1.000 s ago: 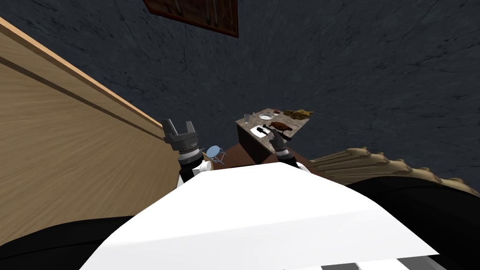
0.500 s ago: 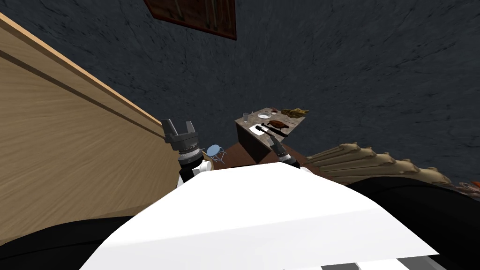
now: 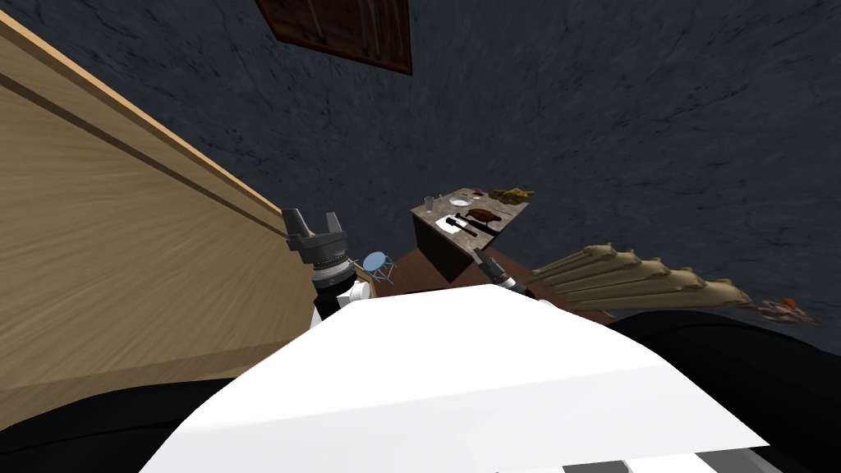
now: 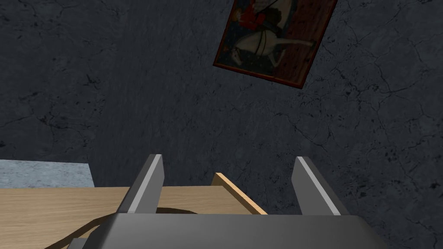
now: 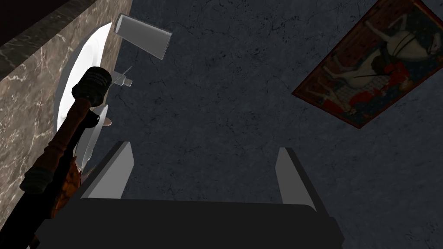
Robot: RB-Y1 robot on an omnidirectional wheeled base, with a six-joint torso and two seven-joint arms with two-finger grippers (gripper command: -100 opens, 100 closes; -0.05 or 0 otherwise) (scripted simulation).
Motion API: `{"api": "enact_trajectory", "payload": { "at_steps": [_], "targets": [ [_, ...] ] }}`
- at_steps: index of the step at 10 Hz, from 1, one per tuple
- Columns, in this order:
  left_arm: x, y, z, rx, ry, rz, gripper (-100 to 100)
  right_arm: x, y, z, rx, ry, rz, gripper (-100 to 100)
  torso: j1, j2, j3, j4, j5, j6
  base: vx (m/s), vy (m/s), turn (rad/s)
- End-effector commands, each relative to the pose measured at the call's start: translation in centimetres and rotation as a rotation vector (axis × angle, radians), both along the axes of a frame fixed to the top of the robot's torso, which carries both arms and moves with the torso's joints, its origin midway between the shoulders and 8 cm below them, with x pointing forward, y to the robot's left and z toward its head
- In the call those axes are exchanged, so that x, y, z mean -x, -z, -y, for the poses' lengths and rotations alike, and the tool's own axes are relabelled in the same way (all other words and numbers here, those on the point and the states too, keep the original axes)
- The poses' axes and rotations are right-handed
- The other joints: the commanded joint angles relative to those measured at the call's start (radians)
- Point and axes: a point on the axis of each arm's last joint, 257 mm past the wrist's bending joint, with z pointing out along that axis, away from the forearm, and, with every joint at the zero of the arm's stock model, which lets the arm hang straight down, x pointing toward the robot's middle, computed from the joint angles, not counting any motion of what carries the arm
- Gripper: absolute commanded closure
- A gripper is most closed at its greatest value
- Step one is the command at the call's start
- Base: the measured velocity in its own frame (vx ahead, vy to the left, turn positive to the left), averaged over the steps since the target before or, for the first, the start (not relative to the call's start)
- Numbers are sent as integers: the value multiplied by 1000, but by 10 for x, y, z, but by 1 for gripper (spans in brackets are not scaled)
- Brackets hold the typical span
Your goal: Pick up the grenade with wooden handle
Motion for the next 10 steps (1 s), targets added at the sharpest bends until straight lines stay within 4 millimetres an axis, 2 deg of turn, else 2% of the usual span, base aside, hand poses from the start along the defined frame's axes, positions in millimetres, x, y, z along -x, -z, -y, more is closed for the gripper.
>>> {"api": "enact_trajectory", "payload": {
  "at_steps": [1, 2, 3, 4, 5, 6, 7, 8, 9, 10],
  "targets": [
    [0, 0, 0, 0, 0, 0, 0, 11, 20, 8, 38, -18, -60, -100, 0, 0, 0, 0, 0, 0, -61, 20, -40],
    [0, 0, 0, 0, 0, 0, 0, 12, 20, 8, 47, -27, -63, -100, 0, 0, 0, 0, 0, 0, -55, 16, -24],
    [0, 0, 0, 0, 0, 0, 0, 24, 38, 16, 78, -41, -116, -100, 0, -1, -1, 0, 0, 0, -70, 28, -28],
    [0, 0, 0, 0, 0, 0, 0, 24, 38, 16, 85, -48, -118, -100, 0, 0, 0, 0, 0, 0, -56, 20, -25],
    [0, 0, 0, 0, 0, 0, 0, 37, 55, 25, 115, -60, -172, -100, 0, -1, -1, 0, 0, 0, -48, 15, -39],
    [0, 0, 0, 0, 0, 0, 0, 37, 55, 25, 123, -68, -175, -100, -1, -1, -1, 0, 0, 0, -38, 10, -18],
    [0, 0, 0, 0, 0, 0, 0, 50, 71, 35, 153, -78, -229, -100, -1, -2, -1, 0, 0, 0, -39, 2, -17],
    [0, 0, 0, 0, 0, 0, 0, 51, 71, 36, 162, -87, -232, -100, -1, -2, -1, -1, 0, 0, -32, 3, -13],
    [0, 0, 0, 0, 0, 0, 0, 65, 86, 47, 193, -96, -286, -100, -1, -3, -2, -1, 0, 0, -28, 8, -7],
    [0, 0, 0, 0, 0, 0, 0, 65, 87, 47, 203, -107, -290, -100, -1, -3, -2, -1, 0, 0, -19, 5, -10]
  ]
}}
